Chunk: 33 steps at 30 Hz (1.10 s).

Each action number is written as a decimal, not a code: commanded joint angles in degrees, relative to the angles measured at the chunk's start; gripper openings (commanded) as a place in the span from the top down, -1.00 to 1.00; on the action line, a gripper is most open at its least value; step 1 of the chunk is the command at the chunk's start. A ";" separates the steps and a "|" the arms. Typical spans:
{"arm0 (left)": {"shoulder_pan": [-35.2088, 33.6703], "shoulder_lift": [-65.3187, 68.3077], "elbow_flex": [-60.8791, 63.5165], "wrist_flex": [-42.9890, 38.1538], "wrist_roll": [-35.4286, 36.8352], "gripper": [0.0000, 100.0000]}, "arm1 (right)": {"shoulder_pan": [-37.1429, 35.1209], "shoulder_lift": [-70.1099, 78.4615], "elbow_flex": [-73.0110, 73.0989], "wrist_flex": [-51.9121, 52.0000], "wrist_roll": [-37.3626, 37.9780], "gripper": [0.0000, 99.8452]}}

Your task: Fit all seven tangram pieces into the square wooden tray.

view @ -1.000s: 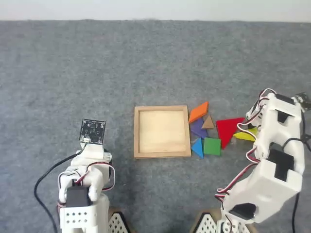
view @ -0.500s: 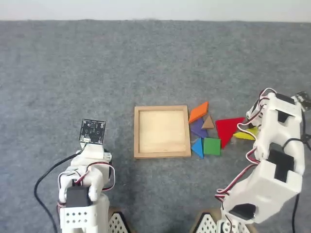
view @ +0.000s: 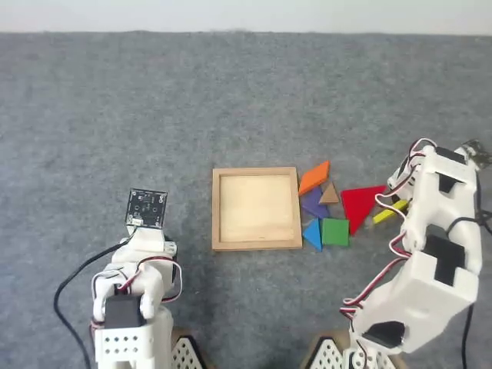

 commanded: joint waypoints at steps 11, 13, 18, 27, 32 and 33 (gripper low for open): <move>0.26 -0.88 -0.57 0.18 -0.09 0.96 | -0.92 -8.04 -2.81 5.14 26.90 0.99; 0.26 -0.88 -0.57 0.18 -0.09 0.96 | -1.98 -9.36 -2.90 5.85 29.45 0.99; 0.26 -0.88 -0.57 0.18 -0.09 0.96 | -3.65 -14.37 -2.90 8.57 31.56 0.99; 0.26 -0.88 -0.57 0.18 -0.09 0.96 | -17.10 -23.87 -2.99 12.53 34.90 0.99; 0.26 -0.88 -0.57 0.18 -0.09 0.96 | -31.96 -25.27 -3.25 10.33 35.52 0.99; 0.26 -0.88 -0.57 0.18 -0.09 0.96 | -35.30 -25.01 -3.34 9.27 35.52 0.99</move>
